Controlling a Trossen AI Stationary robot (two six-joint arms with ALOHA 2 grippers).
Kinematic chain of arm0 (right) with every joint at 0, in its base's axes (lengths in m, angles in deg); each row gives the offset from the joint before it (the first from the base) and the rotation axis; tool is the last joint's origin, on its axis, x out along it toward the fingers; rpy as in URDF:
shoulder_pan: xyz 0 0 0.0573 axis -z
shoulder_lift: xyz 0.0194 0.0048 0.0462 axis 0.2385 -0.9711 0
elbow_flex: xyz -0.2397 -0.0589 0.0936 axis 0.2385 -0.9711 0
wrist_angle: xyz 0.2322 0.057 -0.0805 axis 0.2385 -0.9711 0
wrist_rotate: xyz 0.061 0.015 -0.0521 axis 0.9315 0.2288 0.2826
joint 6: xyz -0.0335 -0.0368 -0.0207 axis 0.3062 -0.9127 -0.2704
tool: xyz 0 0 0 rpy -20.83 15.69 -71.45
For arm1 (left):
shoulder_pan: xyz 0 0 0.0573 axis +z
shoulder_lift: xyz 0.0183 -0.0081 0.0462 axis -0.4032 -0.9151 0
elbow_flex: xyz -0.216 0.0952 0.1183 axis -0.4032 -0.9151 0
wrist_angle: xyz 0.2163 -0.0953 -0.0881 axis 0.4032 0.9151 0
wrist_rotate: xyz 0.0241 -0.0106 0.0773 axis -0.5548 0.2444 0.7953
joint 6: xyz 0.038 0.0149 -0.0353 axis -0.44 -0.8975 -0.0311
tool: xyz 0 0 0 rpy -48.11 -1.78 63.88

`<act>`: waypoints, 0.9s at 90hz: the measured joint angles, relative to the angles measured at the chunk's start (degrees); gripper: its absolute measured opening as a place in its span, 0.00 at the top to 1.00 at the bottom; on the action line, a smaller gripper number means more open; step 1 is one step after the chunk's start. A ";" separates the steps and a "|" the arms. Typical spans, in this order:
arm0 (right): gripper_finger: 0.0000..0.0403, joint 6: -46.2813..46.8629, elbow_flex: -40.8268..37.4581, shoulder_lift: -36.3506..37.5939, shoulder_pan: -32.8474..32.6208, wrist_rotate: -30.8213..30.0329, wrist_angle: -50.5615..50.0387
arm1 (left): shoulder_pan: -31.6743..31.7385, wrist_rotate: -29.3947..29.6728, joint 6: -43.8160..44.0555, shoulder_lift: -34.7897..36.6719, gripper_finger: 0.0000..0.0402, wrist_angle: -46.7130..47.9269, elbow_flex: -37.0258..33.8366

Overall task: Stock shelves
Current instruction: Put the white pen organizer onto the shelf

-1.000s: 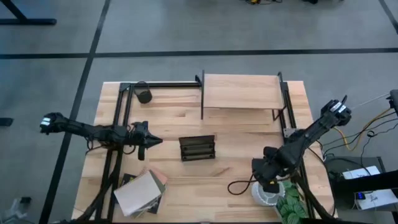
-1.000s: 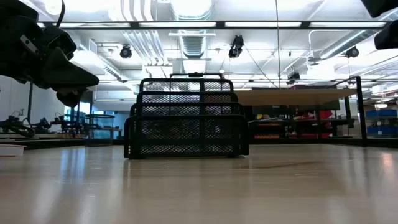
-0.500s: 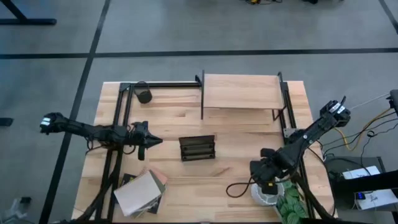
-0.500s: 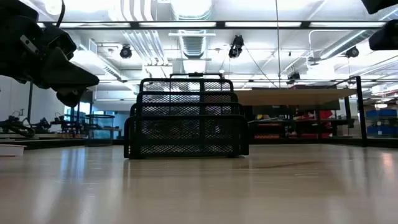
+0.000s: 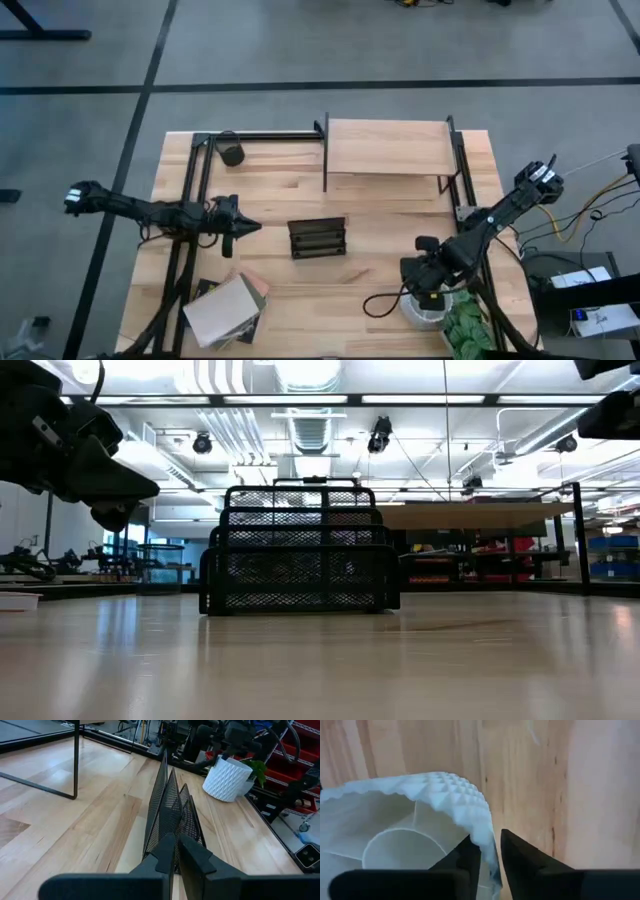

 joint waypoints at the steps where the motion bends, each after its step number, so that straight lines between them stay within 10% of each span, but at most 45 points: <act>1: 0.90 -0.22 0.00 0.00 0.05 0.00 -0.01 | 0.01 0.01 0.01 0.00 0.98 0.00 0.01; 81: 0.95 -16.49 0.00 0.00 14.08 -2.56 -0.15 | -0.01 0.00 -0.01 0.00 0.98 0.00 0.01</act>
